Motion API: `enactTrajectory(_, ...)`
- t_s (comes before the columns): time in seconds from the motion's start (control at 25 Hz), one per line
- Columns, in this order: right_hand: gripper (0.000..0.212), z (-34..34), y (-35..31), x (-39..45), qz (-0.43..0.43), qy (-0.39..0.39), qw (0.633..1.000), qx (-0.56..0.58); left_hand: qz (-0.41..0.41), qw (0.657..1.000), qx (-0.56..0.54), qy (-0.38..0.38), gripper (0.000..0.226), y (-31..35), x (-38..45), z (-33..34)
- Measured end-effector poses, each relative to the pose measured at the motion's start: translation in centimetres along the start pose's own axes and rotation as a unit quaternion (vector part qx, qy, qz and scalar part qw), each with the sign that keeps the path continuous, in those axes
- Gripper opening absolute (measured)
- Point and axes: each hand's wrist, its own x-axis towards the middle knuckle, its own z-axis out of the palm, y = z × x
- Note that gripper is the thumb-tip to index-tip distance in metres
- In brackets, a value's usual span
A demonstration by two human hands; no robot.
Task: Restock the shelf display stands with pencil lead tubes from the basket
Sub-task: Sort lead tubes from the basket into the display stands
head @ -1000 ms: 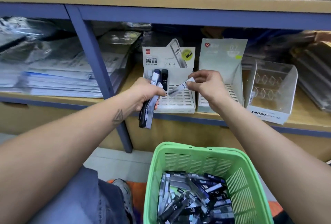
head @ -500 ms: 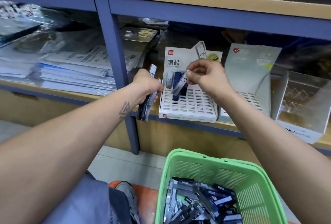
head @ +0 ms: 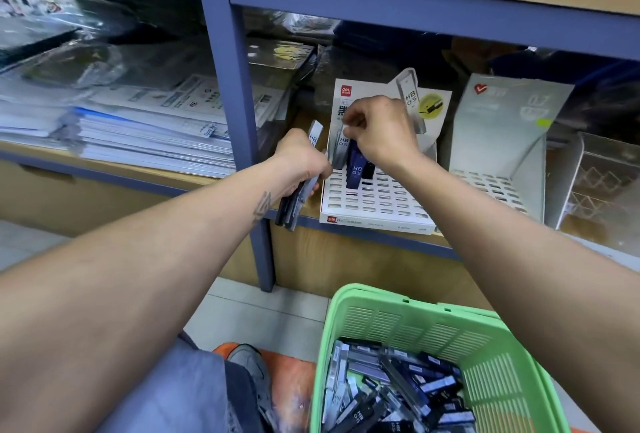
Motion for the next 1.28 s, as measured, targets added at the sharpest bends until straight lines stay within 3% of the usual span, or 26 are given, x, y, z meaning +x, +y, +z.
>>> enactTrajectory(0.2,0.014,0.8,0.0,0.0,0.016,0.019,1.000,0.018,-0.015,1.000,-0.012,-0.005,0.040,-0.1,0.3,0.2)
enactTrajectory(0.4,0.009,0.9,-0.3,0.3,0.025,-0.020,0.999,0.009,-0.023,1.000,-0.013,-0.002,0.039,-0.1,0.3,0.2)
enactTrajectory(0.72,0.029,1.0,-0.4,0.2,-0.020,-0.049,0.995,-0.088,-0.018,1.000,-0.023,-0.007,0.039,-0.2,0.1,-0.2)
enactTrajectory(0.84,0.033,-0.1,-1.1,0.1,0.007,-0.026,0.998,0.049,0.010,0.998,-0.049,-0.035,0.033,0.3,-0.6,-1.0)
enactTrajectory(0.96,0.031,-0.5,-2.0,-0.2,0.062,-0.063,0.977,0.193,0.049,0.987,-0.078,-0.135,0.029,0.6,-2.0,-1.5)
enactTrajectory(1.12,0.009,-1.1,-1.6,-0.5,0.106,-0.046,0.962,0.247,0.030,0.977,-0.068,-0.202,0.034,0.5,-2.8,-1.7)
enactTrajectory(1.28,0.015,-2.2,0.3,-0.3,0.137,0.003,0.957,0.257,-0.026,0.980,0.006,-0.196,0.033,-0.3,-2.6,-2.6)
